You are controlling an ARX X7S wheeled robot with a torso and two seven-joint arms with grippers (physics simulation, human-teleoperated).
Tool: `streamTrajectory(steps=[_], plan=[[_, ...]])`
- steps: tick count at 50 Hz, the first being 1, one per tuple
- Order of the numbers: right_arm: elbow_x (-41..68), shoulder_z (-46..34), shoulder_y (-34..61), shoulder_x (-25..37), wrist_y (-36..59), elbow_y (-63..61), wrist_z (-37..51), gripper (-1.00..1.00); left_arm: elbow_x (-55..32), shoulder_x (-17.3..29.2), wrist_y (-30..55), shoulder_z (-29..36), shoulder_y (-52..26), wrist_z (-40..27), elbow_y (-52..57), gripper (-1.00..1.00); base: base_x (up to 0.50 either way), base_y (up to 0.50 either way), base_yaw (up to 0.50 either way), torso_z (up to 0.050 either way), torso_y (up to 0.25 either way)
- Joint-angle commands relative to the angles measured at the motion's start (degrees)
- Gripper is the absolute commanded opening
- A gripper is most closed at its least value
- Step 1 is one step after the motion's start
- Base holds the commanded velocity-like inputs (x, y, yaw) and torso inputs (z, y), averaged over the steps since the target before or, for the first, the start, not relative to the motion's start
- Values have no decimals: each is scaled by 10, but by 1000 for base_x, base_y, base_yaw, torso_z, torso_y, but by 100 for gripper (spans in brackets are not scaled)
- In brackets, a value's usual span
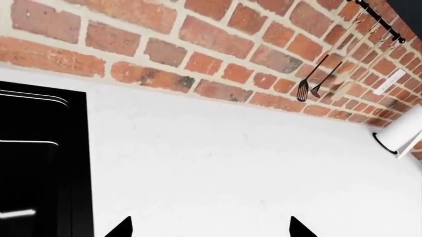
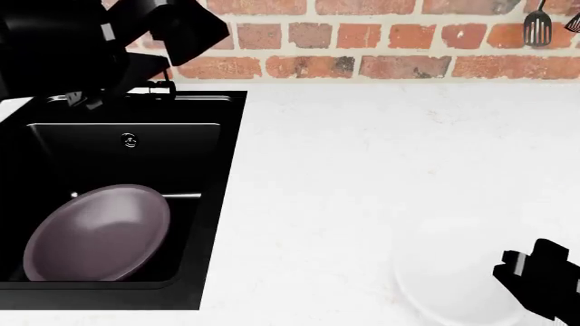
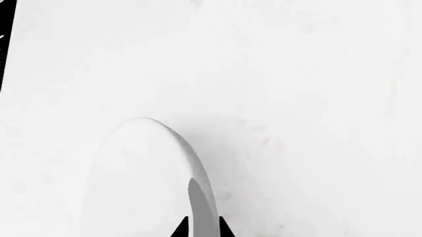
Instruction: Stack the bowls in the sink.
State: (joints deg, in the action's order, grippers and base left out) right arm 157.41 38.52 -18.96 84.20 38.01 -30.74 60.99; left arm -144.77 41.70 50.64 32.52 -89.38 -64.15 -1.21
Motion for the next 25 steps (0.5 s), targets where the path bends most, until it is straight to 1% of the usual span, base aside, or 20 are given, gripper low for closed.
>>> streamTrajectory(steps=[1, 5, 16, 25], plan=[[18, 18, 32, 36, -3, 10, -9, -100, -4, 3, -4, 0, -3, -2, 5, 100, 0, 0, 0, 0, 0], [24, 25, 43, 57, -3, 17, -17, -100, -7, 5, -6, -1, -6, -4, 6, 100, 0, 0, 0, 0, 0], [45, 62, 88, 58, 57, 41, 13, -100, -7, 3, -4, 1, -14, -2, 1, 100, 0, 0, 0, 0, 0], [33, 80, 111, 58, 104, 68, 18, -100, -4, 0, -1, 6, -17, 2, -4, 100, 0, 0, 0, 0, 0]])
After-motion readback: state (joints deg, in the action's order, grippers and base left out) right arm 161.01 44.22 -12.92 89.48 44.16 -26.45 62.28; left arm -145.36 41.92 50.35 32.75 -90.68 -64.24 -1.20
